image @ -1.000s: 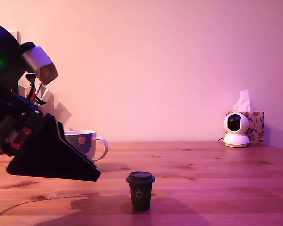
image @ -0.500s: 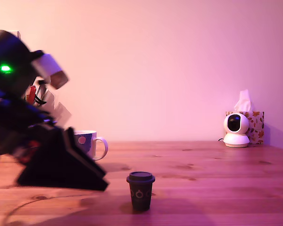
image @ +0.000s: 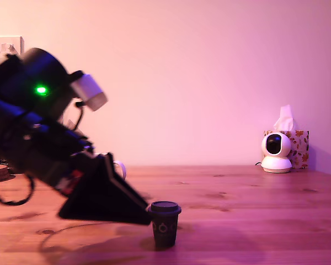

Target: Pick up the coffee capsules on the table and drop them inside the coffee cup

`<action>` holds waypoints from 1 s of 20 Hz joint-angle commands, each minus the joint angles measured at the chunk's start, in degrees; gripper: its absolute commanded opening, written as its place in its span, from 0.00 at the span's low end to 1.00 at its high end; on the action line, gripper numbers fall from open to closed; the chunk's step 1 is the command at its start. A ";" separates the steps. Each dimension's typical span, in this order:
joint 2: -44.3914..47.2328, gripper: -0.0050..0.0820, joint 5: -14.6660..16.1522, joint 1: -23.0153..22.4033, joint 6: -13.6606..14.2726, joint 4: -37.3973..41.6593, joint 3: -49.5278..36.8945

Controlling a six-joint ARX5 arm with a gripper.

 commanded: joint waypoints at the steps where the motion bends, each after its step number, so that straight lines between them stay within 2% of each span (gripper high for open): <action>1: 1.97 0.69 0.57 -0.74 0.68 0.39 1.09; 17: 8.83 0.68 1.25 -3.87 1.51 0.15 6.64; 20: 9.49 0.64 1.22 -3.87 1.53 -0.09 6.82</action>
